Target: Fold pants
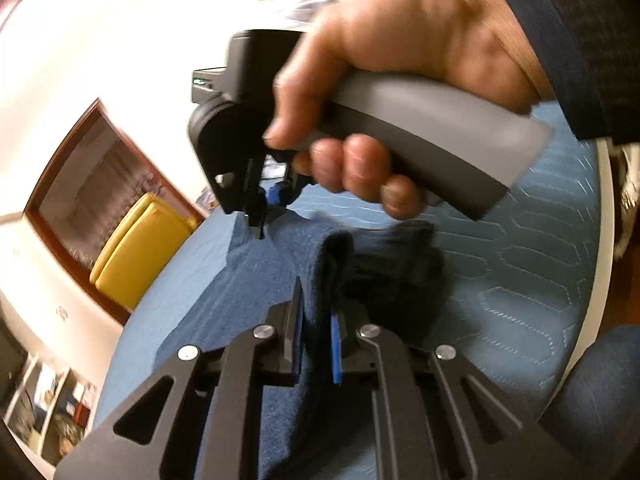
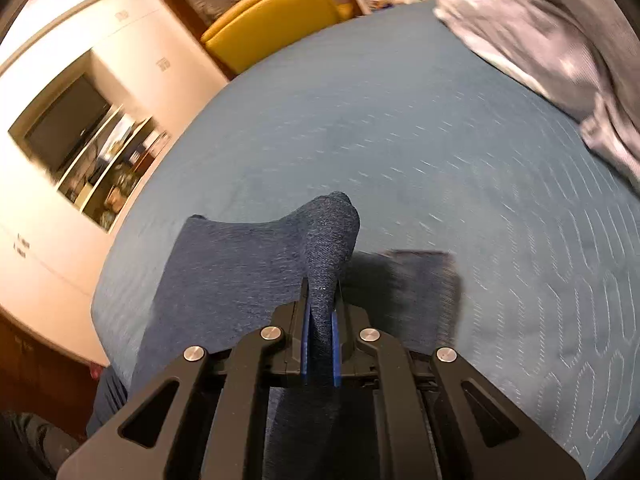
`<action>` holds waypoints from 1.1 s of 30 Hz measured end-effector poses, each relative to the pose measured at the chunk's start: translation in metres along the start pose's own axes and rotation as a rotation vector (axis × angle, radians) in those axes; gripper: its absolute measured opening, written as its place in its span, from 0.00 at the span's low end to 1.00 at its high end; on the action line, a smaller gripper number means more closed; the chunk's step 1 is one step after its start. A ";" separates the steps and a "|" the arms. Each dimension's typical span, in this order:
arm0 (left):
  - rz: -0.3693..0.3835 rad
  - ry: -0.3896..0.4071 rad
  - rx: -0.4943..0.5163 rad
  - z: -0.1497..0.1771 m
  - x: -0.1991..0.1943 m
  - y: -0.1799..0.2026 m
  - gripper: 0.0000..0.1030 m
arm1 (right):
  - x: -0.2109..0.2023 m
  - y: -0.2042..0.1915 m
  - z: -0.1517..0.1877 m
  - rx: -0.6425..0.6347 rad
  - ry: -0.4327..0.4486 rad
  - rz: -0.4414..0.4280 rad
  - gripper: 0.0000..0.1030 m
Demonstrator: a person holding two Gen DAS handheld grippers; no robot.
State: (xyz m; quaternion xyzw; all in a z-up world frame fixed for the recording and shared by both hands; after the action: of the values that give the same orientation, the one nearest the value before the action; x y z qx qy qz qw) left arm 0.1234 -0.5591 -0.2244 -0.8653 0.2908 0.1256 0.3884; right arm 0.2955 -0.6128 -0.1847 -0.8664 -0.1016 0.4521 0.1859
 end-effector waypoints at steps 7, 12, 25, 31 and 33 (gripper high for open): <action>0.040 -0.053 0.064 0.016 0.016 0.025 0.10 | 0.018 0.020 0.016 0.011 -0.008 0.022 0.07; 0.027 -0.030 0.044 0.006 0.007 0.016 0.10 | -0.001 0.014 0.013 -0.010 0.029 0.003 0.06; 0.036 -0.028 -0.001 -0.005 0.016 0.013 0.50 | -0.001 0.053 0.022 0.056 0.067 0.031 0.33; 0.144 0.063 -0.203 -0.001 -0.026 -0.050 0.66 | -0.055 0.066 0.033 0.147 0.173 0.180 0.34; 0.130 0.080 -0.343 0.000 -0.029 -0.098 0.66 | -0.073 0.050 0.050 0.135 0.191 0.259 0.34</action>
State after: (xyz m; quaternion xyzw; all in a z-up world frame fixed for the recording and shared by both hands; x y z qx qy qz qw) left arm 0.1585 -0.4952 -0.1532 -0.9026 0.3355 0.1639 0.2143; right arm 0.2131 -0.6723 -0.1774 -0.8969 0.0596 0.3936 0.1928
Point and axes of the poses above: each gripper's, at about its wrist camera, not at the fingertips, and x roughly the way its jaws point, y to its right, z to its underside, the point moved 4 cm from there along x, roughly the way its jaws point, and after that the axes turned 3 degrees about z, right-handed, at the moved point
